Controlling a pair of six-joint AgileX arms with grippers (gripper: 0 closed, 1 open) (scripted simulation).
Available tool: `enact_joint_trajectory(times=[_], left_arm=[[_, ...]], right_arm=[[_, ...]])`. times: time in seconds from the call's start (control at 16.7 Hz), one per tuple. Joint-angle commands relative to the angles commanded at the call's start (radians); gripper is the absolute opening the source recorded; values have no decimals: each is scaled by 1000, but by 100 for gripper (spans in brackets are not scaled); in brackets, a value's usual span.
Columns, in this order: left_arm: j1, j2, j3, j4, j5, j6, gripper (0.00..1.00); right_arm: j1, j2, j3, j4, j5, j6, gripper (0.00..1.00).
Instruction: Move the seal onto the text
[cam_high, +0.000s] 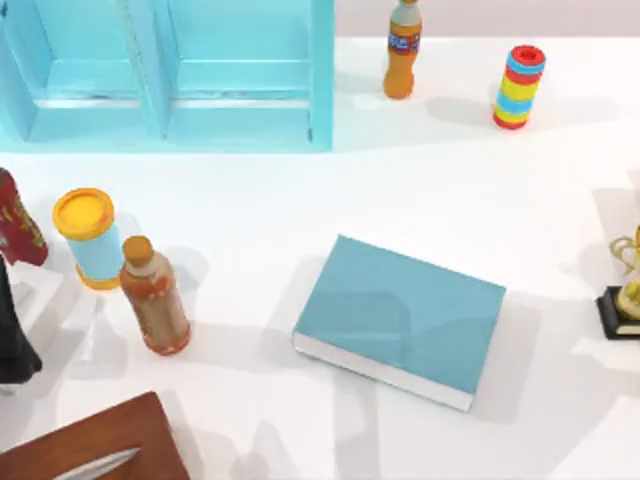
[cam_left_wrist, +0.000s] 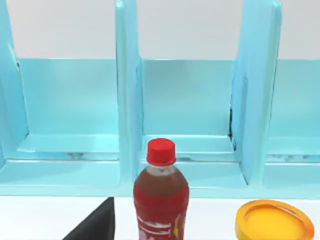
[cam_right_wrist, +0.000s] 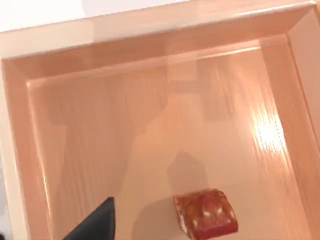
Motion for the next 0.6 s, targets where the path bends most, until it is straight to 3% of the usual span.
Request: enact_joint_trajectory(times=[0.3,0.6], left_arm=[[0,0,0,0,0,0,100],[0,0,0,0,0,0,100]], right_arm=[[-22,332,216,-260,16,-140,100],[-24,468,298,-389,29,-228,100]])
